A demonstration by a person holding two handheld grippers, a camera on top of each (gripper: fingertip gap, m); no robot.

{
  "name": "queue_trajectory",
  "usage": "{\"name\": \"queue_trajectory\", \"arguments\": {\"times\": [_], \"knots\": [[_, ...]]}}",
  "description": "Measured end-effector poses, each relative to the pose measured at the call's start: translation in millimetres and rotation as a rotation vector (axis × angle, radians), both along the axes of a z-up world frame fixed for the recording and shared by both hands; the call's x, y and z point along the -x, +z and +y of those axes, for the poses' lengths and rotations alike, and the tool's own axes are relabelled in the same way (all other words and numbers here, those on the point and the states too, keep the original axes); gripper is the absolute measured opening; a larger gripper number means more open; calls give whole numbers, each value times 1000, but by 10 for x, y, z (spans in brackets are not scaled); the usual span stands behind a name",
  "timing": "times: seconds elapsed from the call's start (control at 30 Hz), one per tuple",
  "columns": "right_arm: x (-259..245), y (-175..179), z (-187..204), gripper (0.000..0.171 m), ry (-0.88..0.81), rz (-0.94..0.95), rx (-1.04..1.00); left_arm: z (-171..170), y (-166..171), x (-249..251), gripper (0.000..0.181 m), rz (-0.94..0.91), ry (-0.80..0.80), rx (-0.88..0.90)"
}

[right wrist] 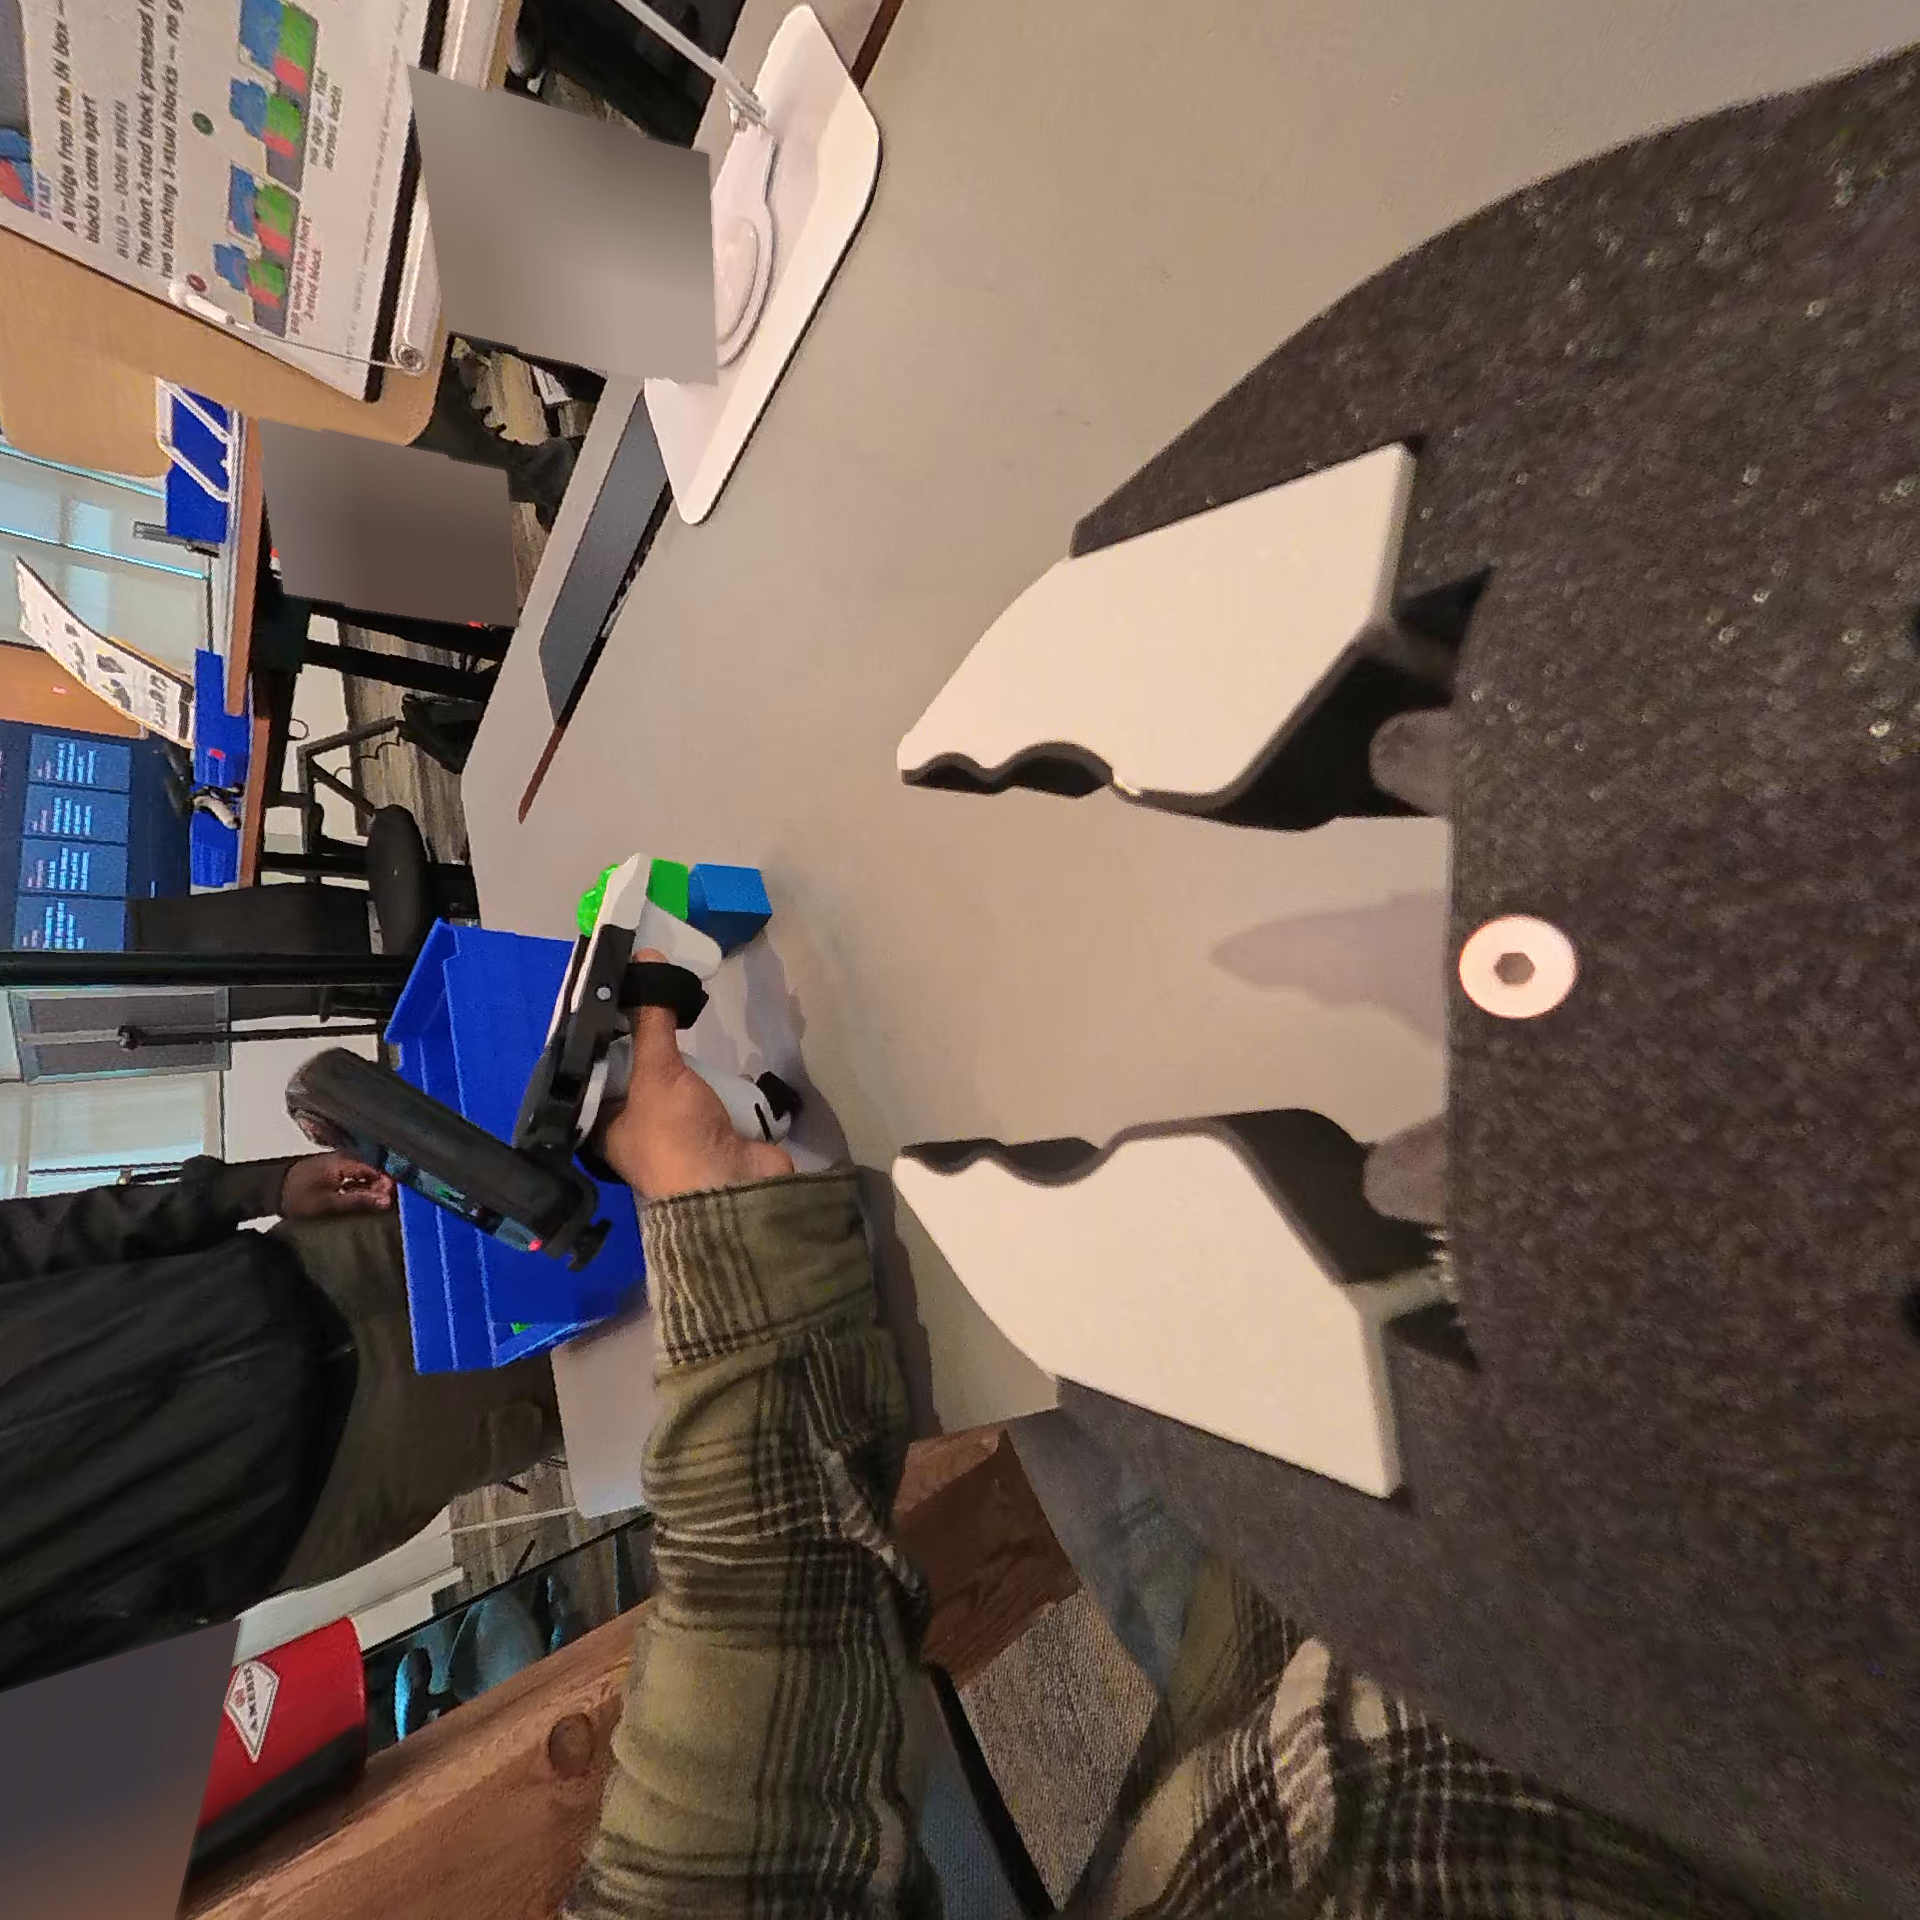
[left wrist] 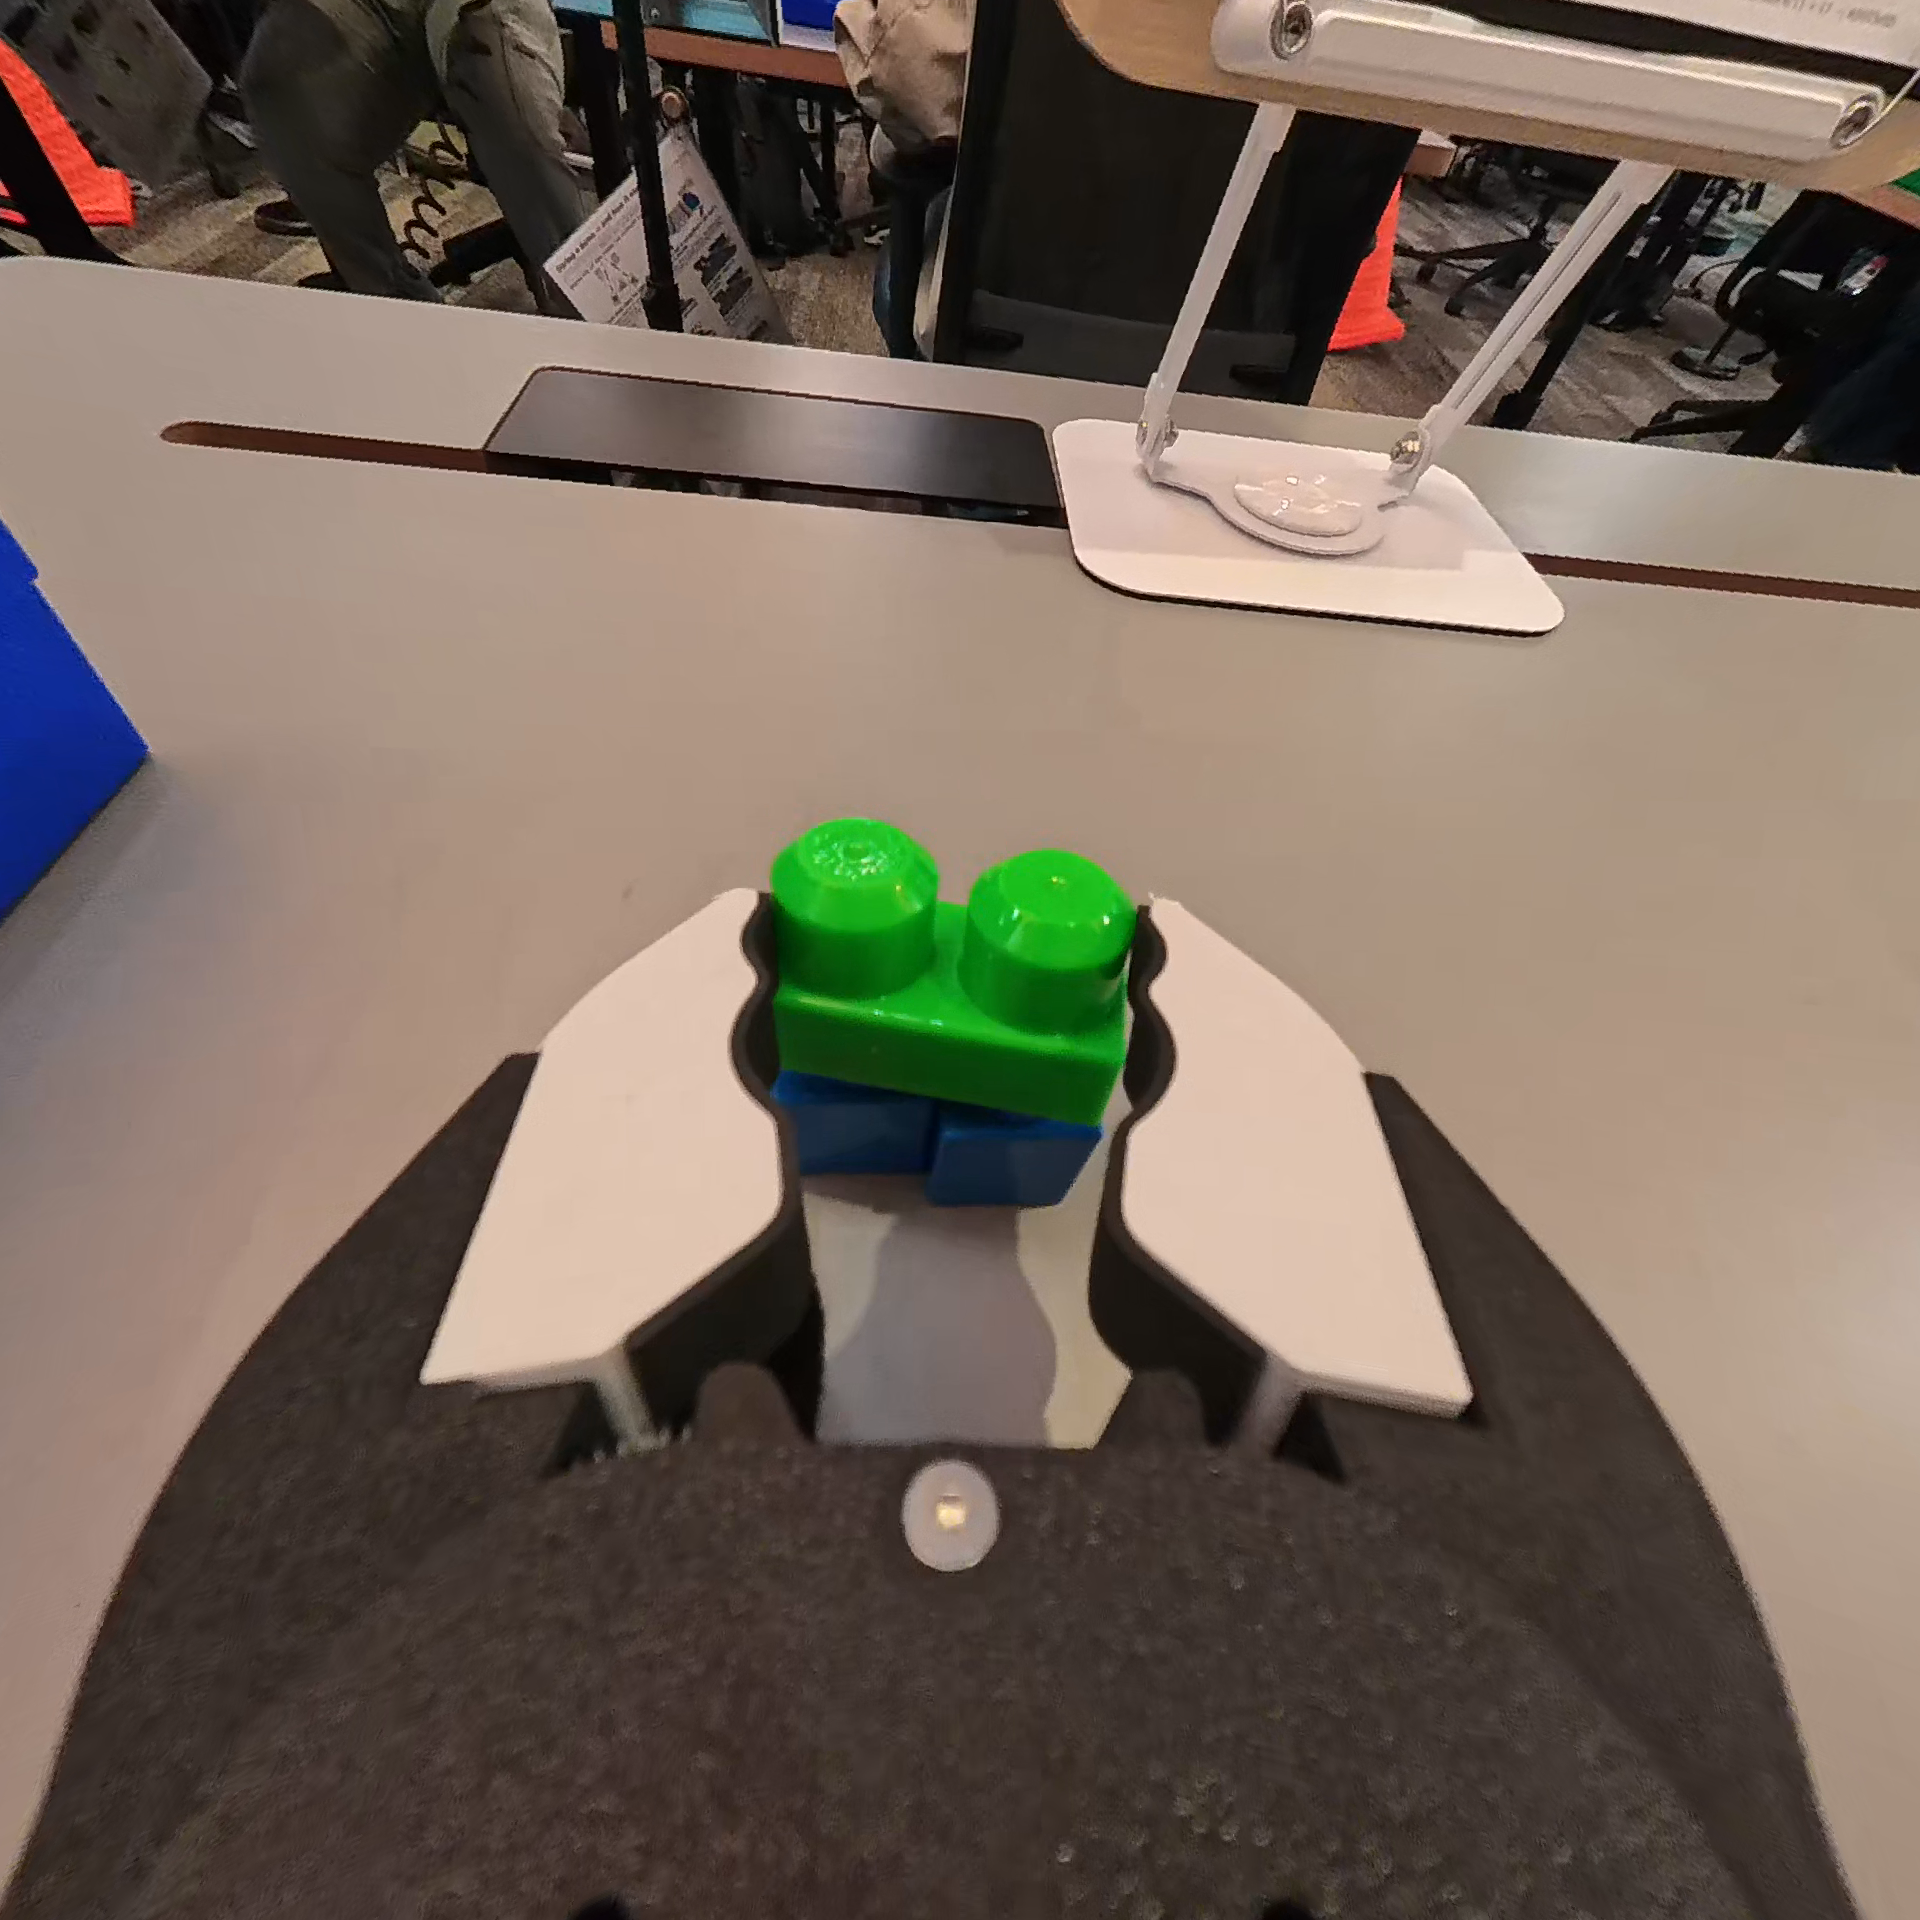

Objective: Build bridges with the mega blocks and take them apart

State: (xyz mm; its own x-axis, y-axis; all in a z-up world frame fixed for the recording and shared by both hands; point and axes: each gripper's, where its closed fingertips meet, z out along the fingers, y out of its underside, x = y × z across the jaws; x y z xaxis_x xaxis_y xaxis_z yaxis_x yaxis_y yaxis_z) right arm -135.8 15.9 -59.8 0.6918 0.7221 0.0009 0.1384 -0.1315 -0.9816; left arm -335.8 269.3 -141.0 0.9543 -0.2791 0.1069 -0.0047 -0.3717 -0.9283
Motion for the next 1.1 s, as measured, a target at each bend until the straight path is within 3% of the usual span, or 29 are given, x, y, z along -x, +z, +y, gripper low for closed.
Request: {"name": "queue_trajectory", "arguments": {"times": [0.8, 0.97, 1.1], "knots": [[34, -7, -18, 66, 4, -21, 0, -72, 153, -36, 76, -88, -50, -9], [-3, -21, -16, 68, -5, -24, 6, -177, 510, 119, 75, -192, -107, -66], [-22, -50, 15, 71, -6, -33, 24, -397, 873, 271, 69, -289, -356, -107]]}}
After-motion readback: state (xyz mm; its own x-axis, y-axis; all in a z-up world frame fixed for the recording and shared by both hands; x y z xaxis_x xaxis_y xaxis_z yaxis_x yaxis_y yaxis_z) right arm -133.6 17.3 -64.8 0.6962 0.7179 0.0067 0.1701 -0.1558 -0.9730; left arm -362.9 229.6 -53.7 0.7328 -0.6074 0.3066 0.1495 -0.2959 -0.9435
